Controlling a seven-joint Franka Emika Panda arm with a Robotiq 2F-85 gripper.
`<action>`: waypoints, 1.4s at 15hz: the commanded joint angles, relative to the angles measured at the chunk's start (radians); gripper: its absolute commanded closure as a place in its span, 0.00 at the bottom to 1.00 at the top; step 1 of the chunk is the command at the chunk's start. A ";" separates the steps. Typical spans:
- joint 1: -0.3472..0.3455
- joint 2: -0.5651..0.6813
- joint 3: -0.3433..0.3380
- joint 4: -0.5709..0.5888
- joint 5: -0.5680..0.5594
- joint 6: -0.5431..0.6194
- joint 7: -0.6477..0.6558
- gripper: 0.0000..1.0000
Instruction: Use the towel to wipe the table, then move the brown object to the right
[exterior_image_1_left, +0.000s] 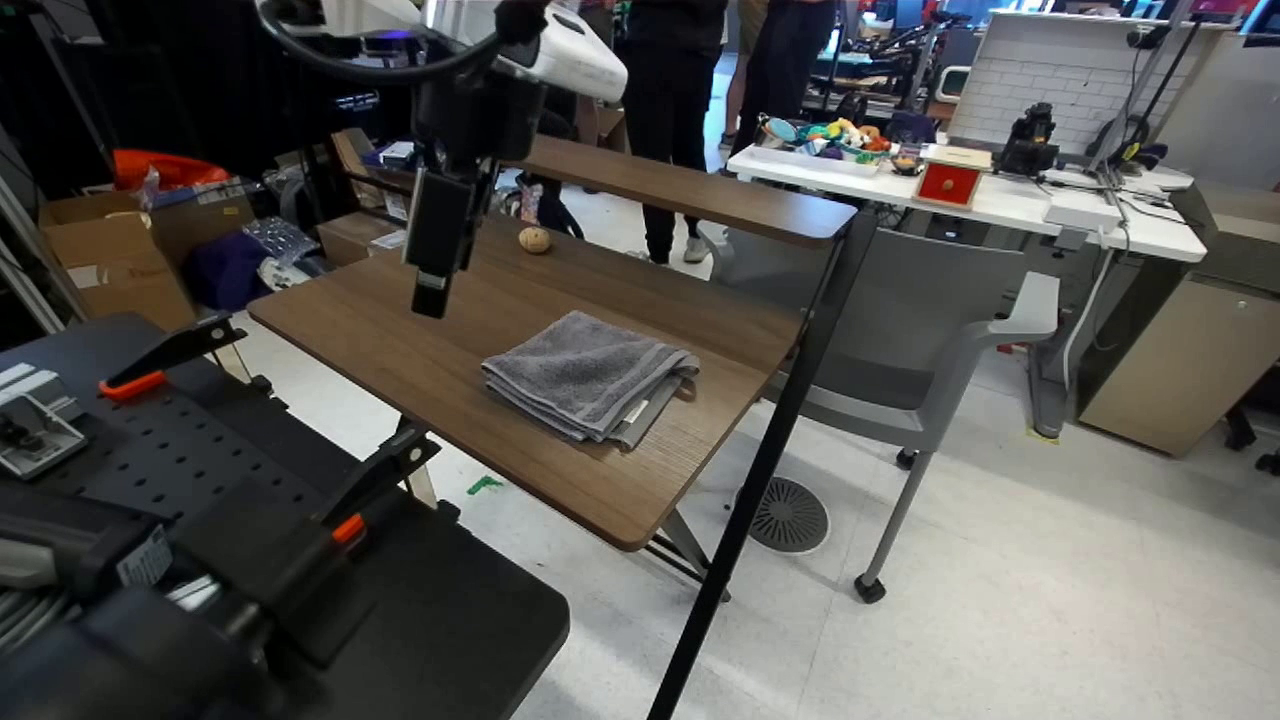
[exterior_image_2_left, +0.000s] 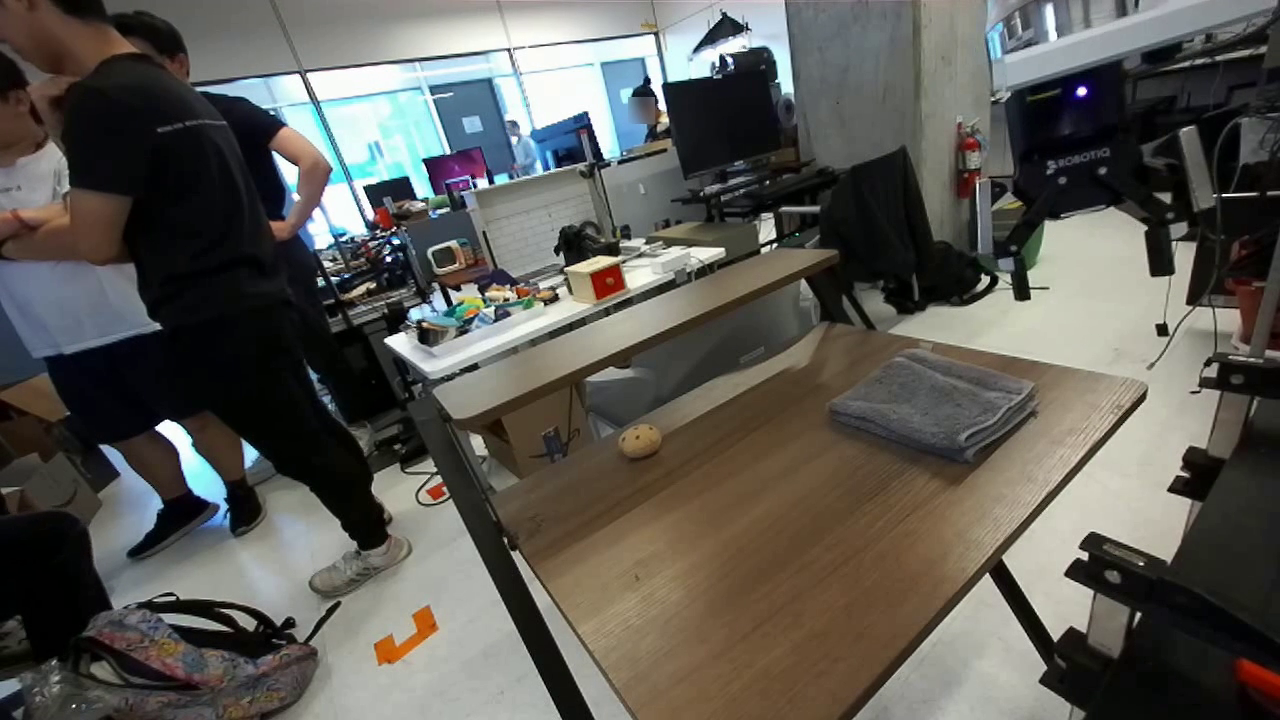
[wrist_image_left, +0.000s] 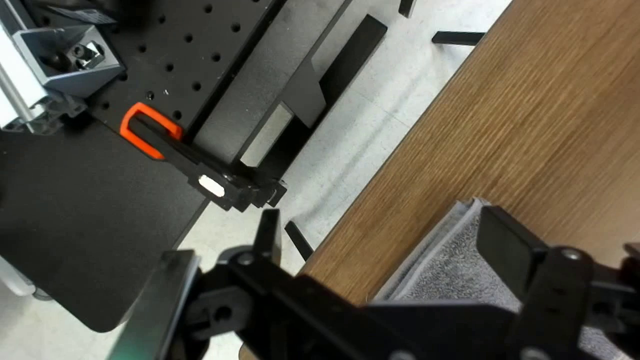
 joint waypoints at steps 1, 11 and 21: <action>0.021 -0.001 -0.021 0.001 0.006 -0.002 -0.004 0.00; 0.010 0.043 -0.012 0.067 -0.038 -0.152 -0.179 0.00; 0.031 0.047 -0.006 0.107 -0.115 -0.170 -0.316 0.00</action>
